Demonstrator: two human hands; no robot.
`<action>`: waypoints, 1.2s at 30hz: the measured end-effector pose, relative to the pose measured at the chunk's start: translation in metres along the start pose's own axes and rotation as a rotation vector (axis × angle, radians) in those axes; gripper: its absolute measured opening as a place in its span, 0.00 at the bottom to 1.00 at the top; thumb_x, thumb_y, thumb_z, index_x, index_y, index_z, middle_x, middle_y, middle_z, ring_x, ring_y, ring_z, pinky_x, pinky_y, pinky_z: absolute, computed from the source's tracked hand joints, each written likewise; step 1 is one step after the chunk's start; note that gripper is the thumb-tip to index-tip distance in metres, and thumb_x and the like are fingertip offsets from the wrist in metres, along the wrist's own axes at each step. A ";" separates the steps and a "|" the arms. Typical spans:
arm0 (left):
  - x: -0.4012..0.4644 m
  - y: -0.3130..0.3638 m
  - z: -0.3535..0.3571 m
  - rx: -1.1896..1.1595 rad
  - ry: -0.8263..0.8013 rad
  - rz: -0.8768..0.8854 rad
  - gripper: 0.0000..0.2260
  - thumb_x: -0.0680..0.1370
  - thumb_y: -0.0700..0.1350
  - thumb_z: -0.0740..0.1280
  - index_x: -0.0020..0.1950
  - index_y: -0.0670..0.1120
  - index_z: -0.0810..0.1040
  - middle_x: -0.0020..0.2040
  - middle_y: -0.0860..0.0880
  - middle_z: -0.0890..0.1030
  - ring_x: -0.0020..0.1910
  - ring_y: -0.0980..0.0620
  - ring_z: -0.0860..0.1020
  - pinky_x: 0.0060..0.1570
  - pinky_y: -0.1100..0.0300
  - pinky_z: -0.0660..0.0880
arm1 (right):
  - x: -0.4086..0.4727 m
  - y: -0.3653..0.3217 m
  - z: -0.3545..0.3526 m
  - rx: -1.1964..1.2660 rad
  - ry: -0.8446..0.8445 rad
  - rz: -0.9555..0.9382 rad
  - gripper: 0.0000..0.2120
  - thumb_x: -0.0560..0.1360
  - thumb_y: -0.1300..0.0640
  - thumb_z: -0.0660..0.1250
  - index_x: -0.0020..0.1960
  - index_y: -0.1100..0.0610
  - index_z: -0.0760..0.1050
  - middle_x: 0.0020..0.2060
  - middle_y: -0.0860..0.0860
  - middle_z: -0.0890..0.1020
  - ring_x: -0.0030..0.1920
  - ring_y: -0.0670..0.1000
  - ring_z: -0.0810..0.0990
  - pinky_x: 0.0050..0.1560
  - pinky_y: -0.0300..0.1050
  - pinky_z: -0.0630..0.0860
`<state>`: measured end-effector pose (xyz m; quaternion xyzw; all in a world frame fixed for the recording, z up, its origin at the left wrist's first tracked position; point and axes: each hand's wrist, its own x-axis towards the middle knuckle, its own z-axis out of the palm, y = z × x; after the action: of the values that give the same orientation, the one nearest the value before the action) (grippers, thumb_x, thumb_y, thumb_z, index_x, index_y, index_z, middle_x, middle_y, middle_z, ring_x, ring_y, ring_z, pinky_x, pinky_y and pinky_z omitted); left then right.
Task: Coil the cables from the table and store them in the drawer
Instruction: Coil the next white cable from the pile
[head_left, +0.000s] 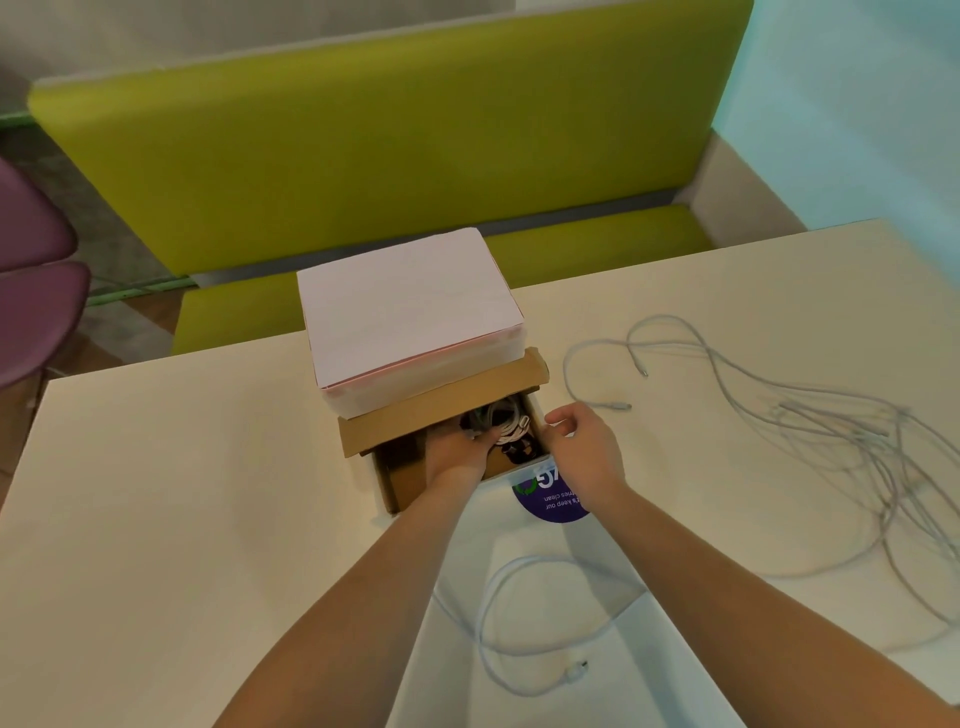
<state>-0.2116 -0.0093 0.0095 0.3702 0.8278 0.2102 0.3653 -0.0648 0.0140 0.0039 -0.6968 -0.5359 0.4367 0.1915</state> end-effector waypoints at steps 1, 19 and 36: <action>0.001 -0.001 0.000 0.027 -0.002 0.013 0.22 0.78 0.54 0.68 0.70 0.47 0.72 0.69 0.45 0.74 0.69 0.44 0.69 0.68 0.53 0.67 | 0.000 0.000 0.000 0.000 -0.005 0.001 0.08 0.74 0.52 0.67 0.51 0.44 0.72 0.46 0.46 0.81 0.46 0.52 0.81 0.49 0.53 0.82; -0.049 0.004 0.009 0.174 0.264 0.374 0.11 0.80 0.55 0.64 0.60 0.55 0.79 0.61 0.52 0.77 0.63 0.50 0.69 0.60 0.57 0.67 | -0.027 0.037 -0.042 0.123 -0.058 -0.050 0.05 0.77 0.53 0.68 0.51 0.54 0.77 0.42 0.45 0.79 0.41 0.43 0.78 0.35 0.35 0.72; -0.098 -0.077 0.021 0.525 -0.141 0.244 0.08 0.80 0.54 0.65 0.57 0.55 0.79 0.53 0.55 0.81 0.48 0.56 0.76 0.49 0.63 0.76 | -0.086 0.099 -0.052 -0.781 -0.098 -0.248 0.11 0.76 0.54 0.61 0.50 0.46 0.81 0.48 0.44 0.83 0.52 0.49 0.77 0.55 0.44 0.69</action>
<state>-0.1857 -0.1315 -0.0080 0.5627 0.7758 0.0049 0.2855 0.0311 -0.0895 -0.0058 -0.6256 -0.7497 0.2068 -0.0621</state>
